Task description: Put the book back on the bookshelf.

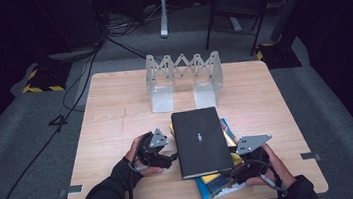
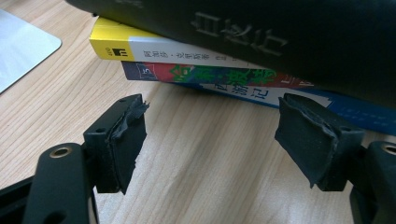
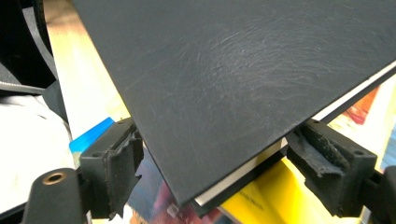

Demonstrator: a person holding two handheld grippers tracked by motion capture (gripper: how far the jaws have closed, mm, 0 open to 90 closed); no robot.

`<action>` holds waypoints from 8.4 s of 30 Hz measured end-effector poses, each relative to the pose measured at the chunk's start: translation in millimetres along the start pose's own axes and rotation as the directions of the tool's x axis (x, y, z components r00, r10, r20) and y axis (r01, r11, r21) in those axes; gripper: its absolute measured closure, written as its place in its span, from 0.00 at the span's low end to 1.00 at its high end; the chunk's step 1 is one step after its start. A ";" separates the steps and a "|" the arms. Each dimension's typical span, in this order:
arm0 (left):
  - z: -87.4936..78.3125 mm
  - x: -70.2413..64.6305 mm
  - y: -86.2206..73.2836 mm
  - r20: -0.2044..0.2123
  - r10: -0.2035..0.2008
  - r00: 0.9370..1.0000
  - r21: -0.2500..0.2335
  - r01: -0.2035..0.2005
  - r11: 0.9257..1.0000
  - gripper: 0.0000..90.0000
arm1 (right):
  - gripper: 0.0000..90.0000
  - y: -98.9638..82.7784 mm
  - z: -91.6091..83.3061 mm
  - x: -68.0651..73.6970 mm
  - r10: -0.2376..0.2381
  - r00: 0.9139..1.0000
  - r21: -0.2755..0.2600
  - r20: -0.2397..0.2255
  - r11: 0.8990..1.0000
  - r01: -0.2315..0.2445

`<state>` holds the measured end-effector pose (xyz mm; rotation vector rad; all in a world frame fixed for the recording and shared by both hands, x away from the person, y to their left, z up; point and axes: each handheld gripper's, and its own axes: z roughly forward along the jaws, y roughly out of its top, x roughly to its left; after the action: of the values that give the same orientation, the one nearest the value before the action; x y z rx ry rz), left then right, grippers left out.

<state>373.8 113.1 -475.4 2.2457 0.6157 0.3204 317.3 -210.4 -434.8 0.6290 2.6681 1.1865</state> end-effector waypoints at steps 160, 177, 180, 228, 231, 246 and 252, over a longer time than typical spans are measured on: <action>-29.6 -23.0 23.5 0.142 0.100 0.985 -0.077 -0.089 0.993 0.44 | 0.79 2.6 -52.5 -15.7 -0.113 0.953 -0.407 0.280 0.885 0.224; -21.3 -34.1 59.5 0.170 0.087 0.982 -0.268 -0.039 0.963 0.46 | 0.78 2.2 -51.2 -15.1 -0.122 0.950 -0.401 0.286 0.886 0.234; -22.5 -34.2 63.8 0.162 0.097 0.982 -0.280 -0.048 0.959 0.45 | 0.77 2.4 -51.0 -15.6 -0.121 0.950 -0.400 0.287 0.886 0.234; -51.6 -36.1 123.6 0.234 0.184 0.955 -0.476 -0.053 0.878 0.56 | 0.55 2.5 -49.8 -15.4 -0.135 0.956 -0.381 0.262 0.895 0.231; -52.7 -36.2 122.8 0.218 0.167 0.962 -0.475 -0.045 0.879 0.57 | 0.44 -0.5 -47.7 -16.9 -0.166 0.944 -0.280 0.285 0.928 0.248; -62.9 -25.7 118.9 0.119 0.064 0.991 -0.483 0.001 0.876 0.58 | 0.39 -47.8 -58.1 -74.3 0.135 0.937 -0.238 0.323 0.970 -0.058; -69.0 -17.2 116.2 0.076 0.020 0.997 -0.484 0.019 0.875 0.58 | 0.39 -47.3 -51.8 -72.0 0.102 0.942 -0.206 0.321 0.978 -0.035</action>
<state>369.2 78.7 -343.7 1.7638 0.4333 0.3417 351.6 -304.9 -436.9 0.8123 2.2360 1.2209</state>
